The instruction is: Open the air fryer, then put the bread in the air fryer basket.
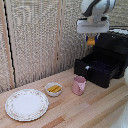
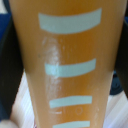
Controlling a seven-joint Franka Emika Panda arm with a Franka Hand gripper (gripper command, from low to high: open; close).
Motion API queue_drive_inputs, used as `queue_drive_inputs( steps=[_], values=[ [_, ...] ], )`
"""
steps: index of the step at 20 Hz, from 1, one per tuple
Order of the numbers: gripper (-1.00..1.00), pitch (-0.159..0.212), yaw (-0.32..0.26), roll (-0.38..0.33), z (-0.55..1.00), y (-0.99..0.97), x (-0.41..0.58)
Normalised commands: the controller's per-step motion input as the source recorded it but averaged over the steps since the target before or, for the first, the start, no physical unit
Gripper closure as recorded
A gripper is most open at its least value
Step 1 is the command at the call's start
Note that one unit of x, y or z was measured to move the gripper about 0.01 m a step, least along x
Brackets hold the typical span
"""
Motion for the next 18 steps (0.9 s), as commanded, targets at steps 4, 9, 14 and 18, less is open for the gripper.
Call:
queue_drive_inputs(
  steps=[4, 9, 14, 18],
  values=[
    [1.0, 0.014, -0.129, 0.0, -0.44, -0.3, 0.0],
    [1.0, 0.048, -0.184, -0.016, -0.43, -0.26, 0.0],
    [1.0, 0.089, -0.17, -0.056, -0.43, -0.51, 0.0],
    [1.0, 0.033, -0.1, -0.003, -0.51, -0.22, 0.0]
  ],
)
